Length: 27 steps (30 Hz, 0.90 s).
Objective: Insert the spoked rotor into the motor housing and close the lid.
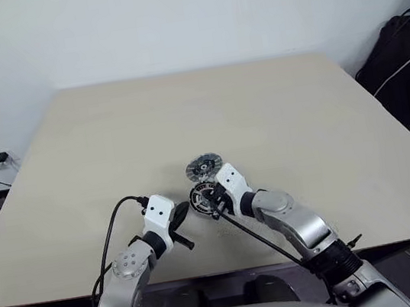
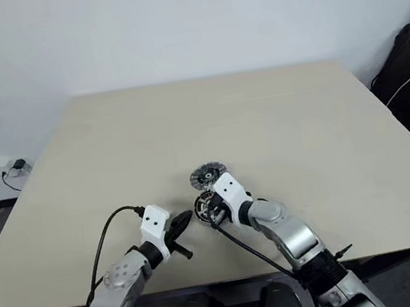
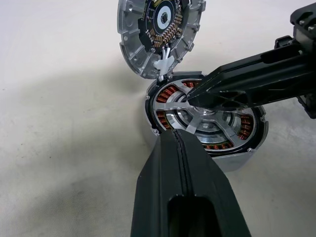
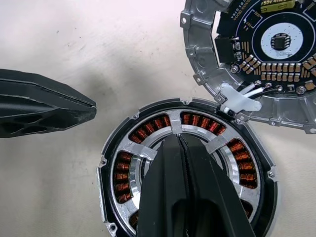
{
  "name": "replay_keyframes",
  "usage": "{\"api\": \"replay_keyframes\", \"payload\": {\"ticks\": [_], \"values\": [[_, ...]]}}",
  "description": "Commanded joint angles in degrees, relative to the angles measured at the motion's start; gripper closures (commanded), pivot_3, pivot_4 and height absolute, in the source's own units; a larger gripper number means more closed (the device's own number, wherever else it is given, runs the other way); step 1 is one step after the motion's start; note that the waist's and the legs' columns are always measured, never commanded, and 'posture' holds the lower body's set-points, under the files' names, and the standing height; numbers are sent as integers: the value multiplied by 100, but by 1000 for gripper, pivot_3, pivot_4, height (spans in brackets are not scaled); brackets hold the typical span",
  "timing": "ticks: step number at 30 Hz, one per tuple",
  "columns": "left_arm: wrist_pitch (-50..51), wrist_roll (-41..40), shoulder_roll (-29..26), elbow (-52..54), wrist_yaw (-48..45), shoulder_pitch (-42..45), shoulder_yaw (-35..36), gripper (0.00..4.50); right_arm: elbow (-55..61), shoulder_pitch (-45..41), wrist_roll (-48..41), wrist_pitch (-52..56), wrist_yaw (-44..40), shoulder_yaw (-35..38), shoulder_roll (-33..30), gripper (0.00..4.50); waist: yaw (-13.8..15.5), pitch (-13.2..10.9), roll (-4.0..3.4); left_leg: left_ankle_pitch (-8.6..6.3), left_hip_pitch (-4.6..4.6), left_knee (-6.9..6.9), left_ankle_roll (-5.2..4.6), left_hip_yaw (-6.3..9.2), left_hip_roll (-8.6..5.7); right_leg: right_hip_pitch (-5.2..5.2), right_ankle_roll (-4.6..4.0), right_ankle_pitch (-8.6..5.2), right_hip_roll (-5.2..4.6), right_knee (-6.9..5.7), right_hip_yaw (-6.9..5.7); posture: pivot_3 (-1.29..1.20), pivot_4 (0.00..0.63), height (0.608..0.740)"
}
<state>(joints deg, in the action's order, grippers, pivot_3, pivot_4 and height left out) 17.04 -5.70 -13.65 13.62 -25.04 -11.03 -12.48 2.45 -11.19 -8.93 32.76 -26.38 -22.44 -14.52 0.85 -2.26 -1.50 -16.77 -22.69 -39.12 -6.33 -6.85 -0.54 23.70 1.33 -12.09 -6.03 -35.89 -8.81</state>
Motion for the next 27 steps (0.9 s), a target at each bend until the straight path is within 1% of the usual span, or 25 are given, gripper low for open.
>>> {"api": "replay_keyframes", "payload": {"ticks": [1,5,10,13,17,21,27], "values": [[-71,-38,33,134,7,26,-24,4500,-82,-8,121,183,-75,12,-72,4477,3,5,0,0,0,0,0,0,0,-1,0,0,0,0,0,0,0,740],[-70,-40,27,125,0,27,-20,4500,276,-31,84,261,-300,68,-232,4477,6,11,-1,0,1,-2,1,0,-2,-2,2,1,-1,0,3,0,0,740],[-74,-43,39,96,-13,49,-39,4500,947,-336,-17,539,-998,28,-847,4477,6,10,-1,0,-1,-4,0,0,-3,0,2,2,-3,1,3,0,0,740],[-82,-42,51,76,-13,62,-49,4500,1251,-543,53,744,-1501,-200,-1349,3851,2,10,-1,0,-1,-4,-1,1,1,2,0,0,-3,-1,-1,0,0,740],[-112,-41,79,34,5,83,-62,4500,1466,-864,483,844,-2010,-818,-2015,2585,18,9,1,-2,-1,-5,-3,4,2,3,-2,0,-3,-1,-5,0,0,740],[-148,-27,118,-14,26,96,-71,4500,1470,-1172,911,648,-2569,-1469,-2444,2585,37,7,6,-7,-2,-9,-12,3,0,2,-5,-2,-8,0,-8,0,0,740],[-185,-14,147,-20,36,65,-60,4500,1257,-1498,1385,316,-2951,-1928,-2467,2585,45,1,17,-8,-3,-16,-14,2,0,0,-2,0,-10,0,-11,0,0,740]]}}
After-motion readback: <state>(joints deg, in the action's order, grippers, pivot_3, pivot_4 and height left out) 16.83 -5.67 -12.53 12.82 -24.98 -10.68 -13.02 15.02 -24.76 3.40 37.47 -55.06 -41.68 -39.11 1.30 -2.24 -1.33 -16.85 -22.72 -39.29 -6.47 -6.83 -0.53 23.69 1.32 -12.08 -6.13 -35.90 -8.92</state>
